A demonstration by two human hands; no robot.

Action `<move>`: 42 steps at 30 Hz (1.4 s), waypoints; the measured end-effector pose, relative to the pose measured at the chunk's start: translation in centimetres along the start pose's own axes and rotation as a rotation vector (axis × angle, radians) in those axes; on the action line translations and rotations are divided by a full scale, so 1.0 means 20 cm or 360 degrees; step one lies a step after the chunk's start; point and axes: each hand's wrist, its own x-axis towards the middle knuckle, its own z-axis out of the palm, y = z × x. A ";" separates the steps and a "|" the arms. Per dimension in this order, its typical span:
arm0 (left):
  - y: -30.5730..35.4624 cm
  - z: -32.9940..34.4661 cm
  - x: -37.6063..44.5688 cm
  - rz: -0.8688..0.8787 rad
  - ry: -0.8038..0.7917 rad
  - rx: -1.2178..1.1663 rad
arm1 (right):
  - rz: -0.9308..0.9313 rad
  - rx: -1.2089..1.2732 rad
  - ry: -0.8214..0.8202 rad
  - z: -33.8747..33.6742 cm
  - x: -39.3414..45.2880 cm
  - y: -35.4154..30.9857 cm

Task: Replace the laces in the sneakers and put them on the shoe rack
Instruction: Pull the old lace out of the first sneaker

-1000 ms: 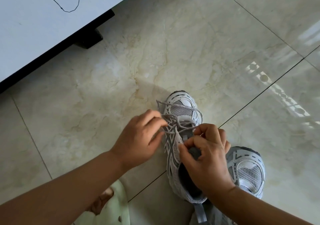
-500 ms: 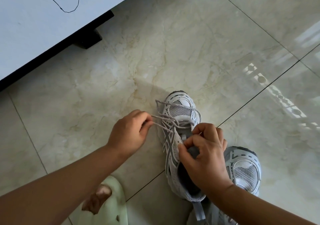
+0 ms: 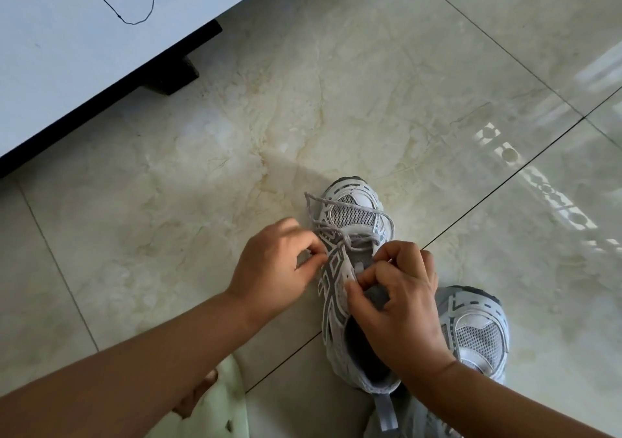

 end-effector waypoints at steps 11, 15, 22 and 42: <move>0.19 0.05 -0.03 -0.0176 -0.0284 0.0043 | 0.0461 0.0219 -0.0206 -0.12 0.20 0.03; 0.20 0.06 -0.05 -0.0163 -0.0249 -0.0001 | 0.0476 0.0087 -0.0298 -0.11 0.25 0.02; 0.15 0.05 -0.09 -0.0177 -0.0097 -0.0101 | 0.0002 -0.0155 -0.0385 -0.12 0.26 0.06; 0.14 0.04 -0.06 -0.0051 -0.0158 -0.0037 | 0.0889 0.0434 -0.0475 -0.14 0.24 0.08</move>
